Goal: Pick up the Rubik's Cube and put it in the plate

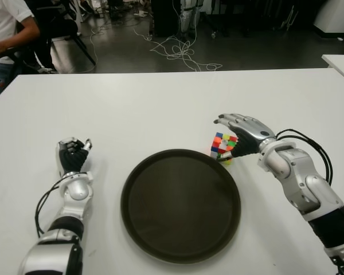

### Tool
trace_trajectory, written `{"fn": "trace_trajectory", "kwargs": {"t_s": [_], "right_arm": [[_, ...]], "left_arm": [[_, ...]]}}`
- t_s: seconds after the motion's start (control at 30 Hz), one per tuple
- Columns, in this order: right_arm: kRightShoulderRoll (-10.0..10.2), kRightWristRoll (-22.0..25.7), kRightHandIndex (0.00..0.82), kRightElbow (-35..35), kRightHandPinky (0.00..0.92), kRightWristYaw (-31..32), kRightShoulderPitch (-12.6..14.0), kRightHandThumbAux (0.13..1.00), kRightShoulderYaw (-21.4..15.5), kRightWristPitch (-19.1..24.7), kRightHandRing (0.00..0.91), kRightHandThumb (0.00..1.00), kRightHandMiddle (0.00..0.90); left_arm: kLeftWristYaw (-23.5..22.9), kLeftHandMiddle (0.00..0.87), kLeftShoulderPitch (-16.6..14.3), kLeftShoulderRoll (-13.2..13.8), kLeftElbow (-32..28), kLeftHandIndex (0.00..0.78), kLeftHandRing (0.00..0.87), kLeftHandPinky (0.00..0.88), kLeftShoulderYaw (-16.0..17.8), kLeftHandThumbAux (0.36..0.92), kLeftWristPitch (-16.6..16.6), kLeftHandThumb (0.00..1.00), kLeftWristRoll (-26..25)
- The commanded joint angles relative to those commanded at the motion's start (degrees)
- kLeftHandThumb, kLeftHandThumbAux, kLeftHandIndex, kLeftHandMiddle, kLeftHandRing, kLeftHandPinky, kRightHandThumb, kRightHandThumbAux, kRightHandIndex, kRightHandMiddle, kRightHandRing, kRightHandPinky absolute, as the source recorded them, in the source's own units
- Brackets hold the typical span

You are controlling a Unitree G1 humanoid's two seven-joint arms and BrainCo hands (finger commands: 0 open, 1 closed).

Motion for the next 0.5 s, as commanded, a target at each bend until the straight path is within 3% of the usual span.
{"fn": "trace_trajectory", "kwargs": {"t_s": [0.5], "right_arm": [[-0.2, 0.3, 0.0, 1.3, 0.014, -1.4, -0.5, 0.67, 0.0, -1.2, 0.0, 0.026, 0.0]], "left_arm": [[-0.1, 0.848, 0.3, 0.2, -0.1, 0.697, 0.856, 0.859, -0.3, 0.763, -0.6, 0.355, 0.4]]}}
